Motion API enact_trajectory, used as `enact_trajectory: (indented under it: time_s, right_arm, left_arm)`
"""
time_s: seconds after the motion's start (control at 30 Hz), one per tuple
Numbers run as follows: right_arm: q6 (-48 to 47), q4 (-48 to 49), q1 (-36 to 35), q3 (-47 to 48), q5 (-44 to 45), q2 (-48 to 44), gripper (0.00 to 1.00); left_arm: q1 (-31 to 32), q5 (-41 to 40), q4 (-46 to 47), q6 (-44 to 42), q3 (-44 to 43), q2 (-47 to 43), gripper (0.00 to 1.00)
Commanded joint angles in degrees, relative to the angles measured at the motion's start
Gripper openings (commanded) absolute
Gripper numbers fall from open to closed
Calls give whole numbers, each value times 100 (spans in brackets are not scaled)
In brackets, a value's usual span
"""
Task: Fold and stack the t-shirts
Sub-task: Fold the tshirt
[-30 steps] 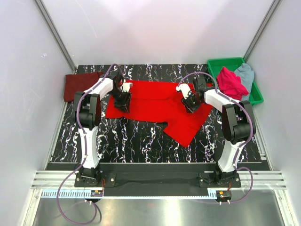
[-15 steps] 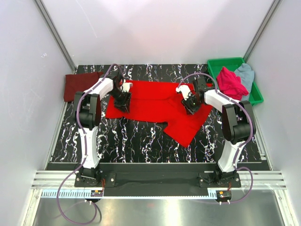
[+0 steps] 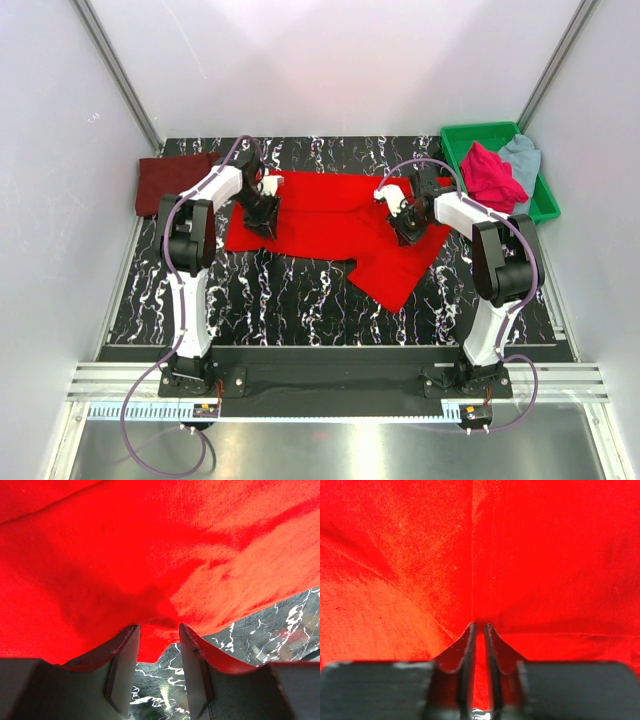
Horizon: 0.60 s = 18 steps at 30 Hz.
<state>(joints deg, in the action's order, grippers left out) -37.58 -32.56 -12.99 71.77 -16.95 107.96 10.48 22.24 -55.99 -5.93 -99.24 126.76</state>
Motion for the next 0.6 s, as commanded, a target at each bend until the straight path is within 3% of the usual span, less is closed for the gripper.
enact_trajectory:
  time_s: [0.0,0.2,0.33,0.4,0.43,0.57]
  right_arm:
    - [5,13,-63,118,51,-74,17]
    - [-100,-145,-63,66,148,-284,2]
    - [-162,-233,-63,-22,139,-565,0]
    - [-66,-199,-72,-75,139,-688,8]
    - [-56,-199,-63,-84,105,-715,31]
    - [58,-216,-63,-58,52,-593,39]
  left_arm:
    - [51,0,185,-30,72,-28,43]
    - [33,-9,176,-31,80,-28,43]
    - [24,0,193,-13,63,-11,43]
    - [24,8,193,-13,54,7,43]
    - [33,17,202,4,45,15,43]
    - [42,35,193,5,36,24,43]
